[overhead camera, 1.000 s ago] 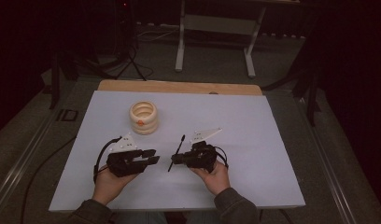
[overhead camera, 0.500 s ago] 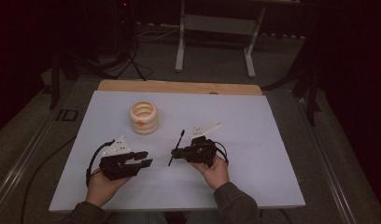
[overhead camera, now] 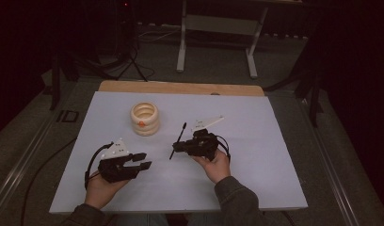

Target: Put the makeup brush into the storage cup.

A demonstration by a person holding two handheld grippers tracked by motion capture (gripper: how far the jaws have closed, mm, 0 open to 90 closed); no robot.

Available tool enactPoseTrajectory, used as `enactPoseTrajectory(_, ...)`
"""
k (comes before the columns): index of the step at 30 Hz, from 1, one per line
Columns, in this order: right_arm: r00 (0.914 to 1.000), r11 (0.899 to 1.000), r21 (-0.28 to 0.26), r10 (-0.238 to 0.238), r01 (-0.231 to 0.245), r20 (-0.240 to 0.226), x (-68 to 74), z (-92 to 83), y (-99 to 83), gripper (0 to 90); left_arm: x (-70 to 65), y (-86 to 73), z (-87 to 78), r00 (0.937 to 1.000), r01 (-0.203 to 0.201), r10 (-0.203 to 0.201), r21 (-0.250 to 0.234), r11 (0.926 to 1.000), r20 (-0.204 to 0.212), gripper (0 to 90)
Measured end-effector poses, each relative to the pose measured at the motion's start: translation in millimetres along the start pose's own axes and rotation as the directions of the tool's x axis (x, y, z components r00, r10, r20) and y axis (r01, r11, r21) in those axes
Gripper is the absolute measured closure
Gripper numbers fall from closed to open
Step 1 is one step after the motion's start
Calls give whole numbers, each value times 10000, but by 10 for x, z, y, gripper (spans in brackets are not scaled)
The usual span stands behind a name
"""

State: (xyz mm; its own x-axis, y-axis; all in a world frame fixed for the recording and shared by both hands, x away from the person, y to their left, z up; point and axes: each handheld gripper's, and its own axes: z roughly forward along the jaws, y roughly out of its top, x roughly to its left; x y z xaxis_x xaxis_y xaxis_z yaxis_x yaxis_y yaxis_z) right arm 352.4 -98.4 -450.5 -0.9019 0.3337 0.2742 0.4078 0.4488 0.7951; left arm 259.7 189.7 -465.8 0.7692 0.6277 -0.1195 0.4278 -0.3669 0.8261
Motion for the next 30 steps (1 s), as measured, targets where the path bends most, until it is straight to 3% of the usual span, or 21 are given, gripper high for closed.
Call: enactPoseTrajectory(30,9995,9997,-121,-206,209,220,-97,-7,377,854,32,-32,-16,9999,-15,16,71,10000,-105,565)
